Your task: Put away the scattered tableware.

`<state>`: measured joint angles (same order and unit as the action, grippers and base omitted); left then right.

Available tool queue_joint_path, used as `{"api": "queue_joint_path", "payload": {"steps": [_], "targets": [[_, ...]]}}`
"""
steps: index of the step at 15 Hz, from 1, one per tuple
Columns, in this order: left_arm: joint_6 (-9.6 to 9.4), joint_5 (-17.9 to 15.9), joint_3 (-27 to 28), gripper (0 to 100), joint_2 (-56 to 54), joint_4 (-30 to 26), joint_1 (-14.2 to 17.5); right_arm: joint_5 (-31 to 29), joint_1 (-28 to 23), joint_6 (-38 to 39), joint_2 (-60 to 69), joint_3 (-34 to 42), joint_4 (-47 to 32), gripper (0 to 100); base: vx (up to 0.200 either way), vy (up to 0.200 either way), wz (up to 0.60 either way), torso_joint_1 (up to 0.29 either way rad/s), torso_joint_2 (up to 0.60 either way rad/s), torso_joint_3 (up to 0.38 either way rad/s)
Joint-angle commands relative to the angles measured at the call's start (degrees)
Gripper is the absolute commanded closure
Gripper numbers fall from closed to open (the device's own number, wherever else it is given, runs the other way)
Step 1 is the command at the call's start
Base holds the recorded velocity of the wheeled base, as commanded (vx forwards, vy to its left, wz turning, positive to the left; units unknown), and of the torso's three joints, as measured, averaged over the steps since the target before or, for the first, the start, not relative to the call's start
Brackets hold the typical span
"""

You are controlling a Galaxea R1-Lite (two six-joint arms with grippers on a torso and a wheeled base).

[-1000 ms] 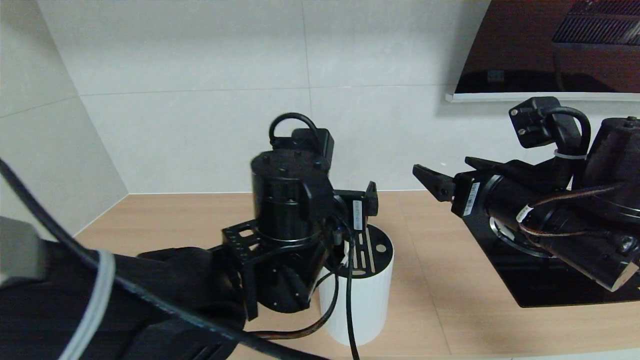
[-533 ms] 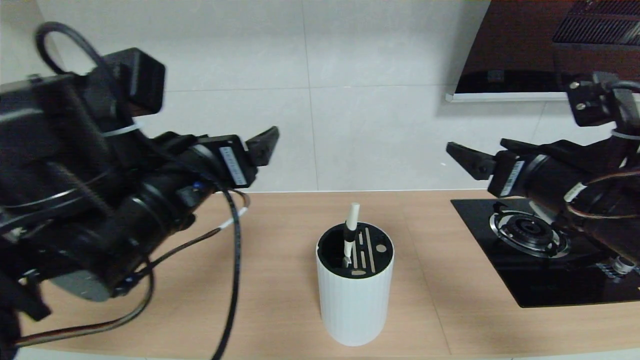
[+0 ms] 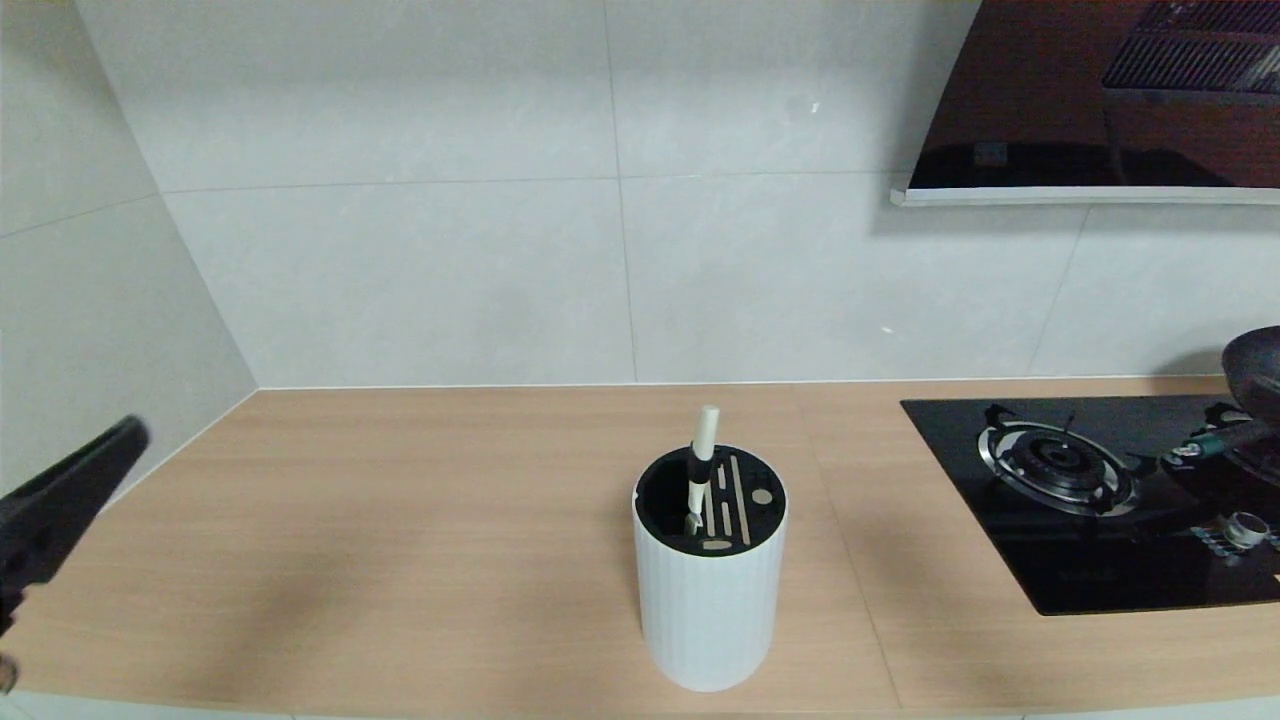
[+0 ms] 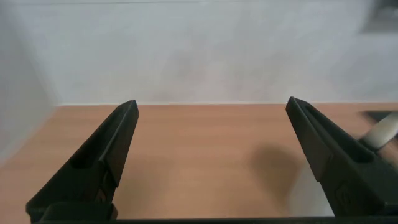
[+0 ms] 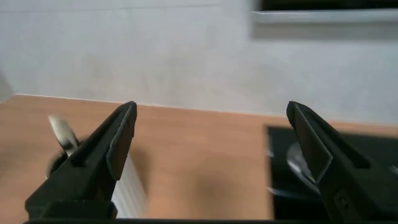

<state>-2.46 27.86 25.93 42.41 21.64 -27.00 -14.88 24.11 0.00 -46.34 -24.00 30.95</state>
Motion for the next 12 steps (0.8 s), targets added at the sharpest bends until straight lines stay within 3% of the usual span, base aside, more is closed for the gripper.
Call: {"api": "queue_joint_path", "payload": {"steps": [1,2,3,5,7,8,9,10,12], "targets": [[-2.64,-1.31,-2.73,0,-23.43,-15.66,7.58,0.12,-7.33,-0.44,29.9,1.24,-23.39,0,0.0,0.0,0.0,0.0,0.0,0.0],[-2.55,-2.02,-2.9,0,-25.54,-17.6,8.72,0.12,-7.59,-0.44,32.8,0.18,-27.17,0,0.0,0.0,0.0,0.0,0.0,0.0],[-2.64,-5.0,-3.34,0,-32.22,-22.52,11.53,0.29,-11.28,-0.44,38.43,-0.25,-34.91,0,0.0,0.0,0.0,0.0,0.0,0.0],[-2.55,-7.03,-3.43,0,-37.14,-27.0,14.17,2.14,-14.45,-0.09,40.54,1.06,-36.75,0,0.0,0.0,0.0,0.0,0.0,0.0],[-1.05,-5.71,-4.4,0,-36.87,-27.0,16.37,2.05,-18.14,0.35,40.54,1.68,-36.31,0,0.0,0.0,0.0,0.0,0.0,0.0],[-1.32,-5.71,-5.36,0,-36.79,-26.91,17.42,2.05,-19.28,0.35,40.62,2.47,-36.23,0,0.0,0.0,0.0,0.0,0.0,0.0],[-1.05,-5.18,-7.12,0,-36.87,-26.03,19.97,3.11,-23.94,0.09,43.96,4.05,-36.58,0,0.0,0.0,0.0,0.0,0.0,0.0],[-0.61,-4.39,-9.32,0,-36.87,-23.92,21.2,5.66,-24.38,-0.18,46.34,6.78,-36.66,0,0.0,0.0,0.0,0.0,0.0,0.0],[-0.88,-4.74,-14.68,0,-38.63,-19.97,25.24,4.25,-24.38,0.18,46.25,11.17,-35.17,0,0.0,0.0,0.0,0.0,0.0,0.0]]}}
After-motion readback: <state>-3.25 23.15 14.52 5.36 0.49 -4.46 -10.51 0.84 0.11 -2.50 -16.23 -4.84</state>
